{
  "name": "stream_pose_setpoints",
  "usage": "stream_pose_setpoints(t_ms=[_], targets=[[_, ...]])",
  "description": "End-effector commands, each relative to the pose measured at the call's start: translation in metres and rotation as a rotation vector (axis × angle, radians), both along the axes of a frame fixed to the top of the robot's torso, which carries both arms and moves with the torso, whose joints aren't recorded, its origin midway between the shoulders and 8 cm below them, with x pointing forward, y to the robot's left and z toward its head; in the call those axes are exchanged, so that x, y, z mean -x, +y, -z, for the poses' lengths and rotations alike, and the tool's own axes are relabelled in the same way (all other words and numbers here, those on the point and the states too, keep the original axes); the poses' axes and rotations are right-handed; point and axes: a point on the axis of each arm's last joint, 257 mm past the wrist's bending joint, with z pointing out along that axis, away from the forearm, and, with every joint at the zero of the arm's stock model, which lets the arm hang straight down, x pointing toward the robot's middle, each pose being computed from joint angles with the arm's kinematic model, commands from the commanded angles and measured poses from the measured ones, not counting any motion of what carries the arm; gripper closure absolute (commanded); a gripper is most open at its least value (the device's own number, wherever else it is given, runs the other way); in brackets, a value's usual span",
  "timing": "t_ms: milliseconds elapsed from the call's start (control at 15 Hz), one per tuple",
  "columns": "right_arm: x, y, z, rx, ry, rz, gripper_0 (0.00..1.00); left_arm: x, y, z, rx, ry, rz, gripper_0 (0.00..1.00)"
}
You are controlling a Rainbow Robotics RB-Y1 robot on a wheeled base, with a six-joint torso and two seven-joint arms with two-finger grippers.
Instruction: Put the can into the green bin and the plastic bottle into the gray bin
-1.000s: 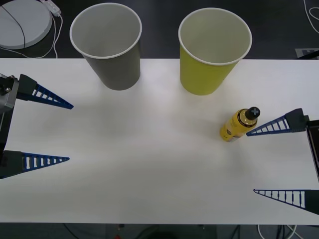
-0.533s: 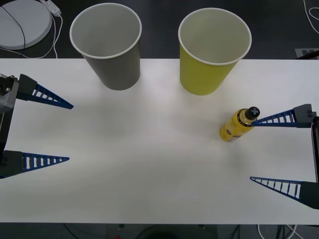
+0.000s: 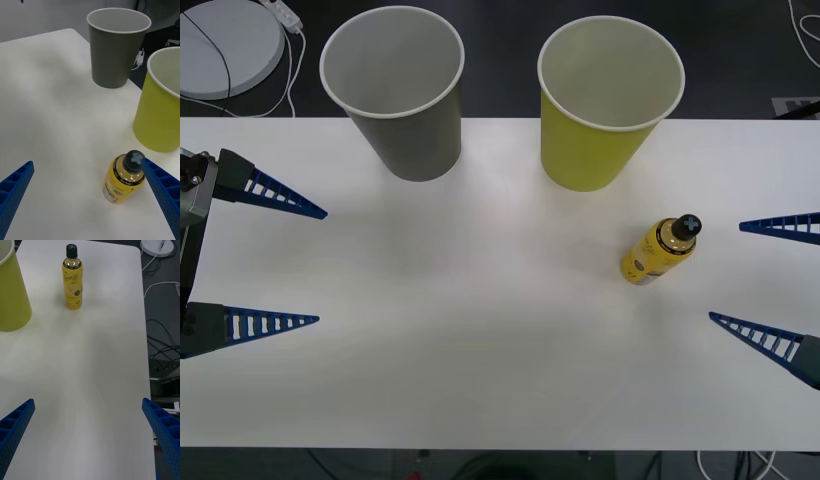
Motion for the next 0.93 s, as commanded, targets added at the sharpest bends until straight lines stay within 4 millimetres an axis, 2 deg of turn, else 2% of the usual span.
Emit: stream_pose_setpoints(t_ms=[67, 400, 933], targets=[[-0.005, -0.023, 0.005, -0.025, 0.02, 0.069, 0.0, 0.0, 0.0, 0.0, 0.0, 0.0, 0.0, 0.0], [-0.012, -0.061, 0.01, -0.069, 0.042, 0.17, 0.0, 0.0, 0.0, 0.0, 0.0, 0.0, 0.0, 0.0], [-0.007, -0.112, 0.021, -0.097, 0.023, 0.235, 0.0, 0.0, 0.0, 0.0, 0.0, 0.0, 0.0, 0.0]])
